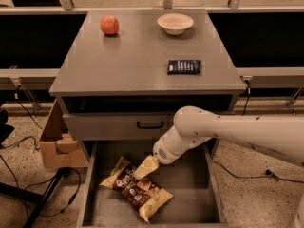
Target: Place brown chip bag into middle drawer
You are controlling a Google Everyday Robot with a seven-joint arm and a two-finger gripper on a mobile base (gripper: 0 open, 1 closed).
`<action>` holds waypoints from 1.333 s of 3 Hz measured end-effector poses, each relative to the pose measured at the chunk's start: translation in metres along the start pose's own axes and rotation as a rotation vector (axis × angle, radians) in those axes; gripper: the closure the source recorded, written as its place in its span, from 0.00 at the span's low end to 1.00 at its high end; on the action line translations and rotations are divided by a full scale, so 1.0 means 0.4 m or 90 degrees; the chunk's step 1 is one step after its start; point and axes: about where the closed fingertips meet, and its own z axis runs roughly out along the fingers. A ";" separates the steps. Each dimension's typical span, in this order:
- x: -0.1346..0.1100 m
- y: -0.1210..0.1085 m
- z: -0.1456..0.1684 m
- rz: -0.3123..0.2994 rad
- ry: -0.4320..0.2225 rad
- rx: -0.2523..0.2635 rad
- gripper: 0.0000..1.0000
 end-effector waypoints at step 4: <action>0.075 0.136 -0.187 -0.075 0.061 0.002 0.00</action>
Offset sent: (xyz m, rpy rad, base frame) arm -0.0004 0.0005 -0.0004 0.0000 0.0010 0.0012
